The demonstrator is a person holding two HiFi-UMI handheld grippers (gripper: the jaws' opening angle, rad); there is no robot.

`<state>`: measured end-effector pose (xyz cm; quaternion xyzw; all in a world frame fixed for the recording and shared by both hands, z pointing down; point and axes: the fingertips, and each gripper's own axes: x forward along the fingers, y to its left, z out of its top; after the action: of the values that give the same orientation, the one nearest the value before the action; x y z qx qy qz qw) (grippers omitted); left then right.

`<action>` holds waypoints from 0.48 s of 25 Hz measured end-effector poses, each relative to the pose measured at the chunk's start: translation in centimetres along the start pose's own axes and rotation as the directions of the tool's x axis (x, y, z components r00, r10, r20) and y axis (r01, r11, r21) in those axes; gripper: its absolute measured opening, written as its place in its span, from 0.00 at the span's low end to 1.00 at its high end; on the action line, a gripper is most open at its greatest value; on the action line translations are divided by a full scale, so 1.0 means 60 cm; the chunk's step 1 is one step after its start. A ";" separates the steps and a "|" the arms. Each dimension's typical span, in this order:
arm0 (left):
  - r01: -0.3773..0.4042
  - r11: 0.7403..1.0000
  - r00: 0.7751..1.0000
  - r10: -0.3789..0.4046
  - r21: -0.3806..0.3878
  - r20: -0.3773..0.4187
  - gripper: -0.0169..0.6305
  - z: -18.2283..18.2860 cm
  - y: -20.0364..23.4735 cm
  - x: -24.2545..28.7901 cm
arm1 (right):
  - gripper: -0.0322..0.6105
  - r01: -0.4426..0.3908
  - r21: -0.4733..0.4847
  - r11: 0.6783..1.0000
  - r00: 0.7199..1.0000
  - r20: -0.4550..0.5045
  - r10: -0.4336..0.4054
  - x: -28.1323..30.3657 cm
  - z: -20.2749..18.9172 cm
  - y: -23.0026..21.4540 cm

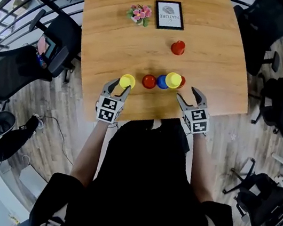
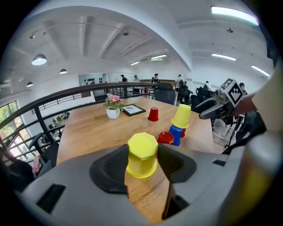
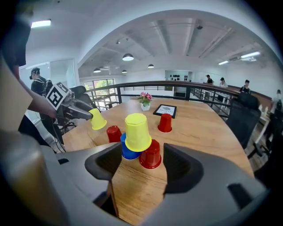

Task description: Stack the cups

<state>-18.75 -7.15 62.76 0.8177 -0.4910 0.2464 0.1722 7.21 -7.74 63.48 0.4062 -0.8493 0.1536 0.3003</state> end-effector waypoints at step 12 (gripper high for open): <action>0.125 0.989 0.992 -0.127 0.079 0.027 0.38 0.109 -0.057 0.034 | 0.53 0.032 0.058 0.998 0.999 -0.020 -0.031 -0.010 -0.038 -0.016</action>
<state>-13.36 -10.48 58.42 0.8569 -0.4311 0.2408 0.1478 9.13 -6.86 64.85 0.4268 -0.8350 0.1772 0.2989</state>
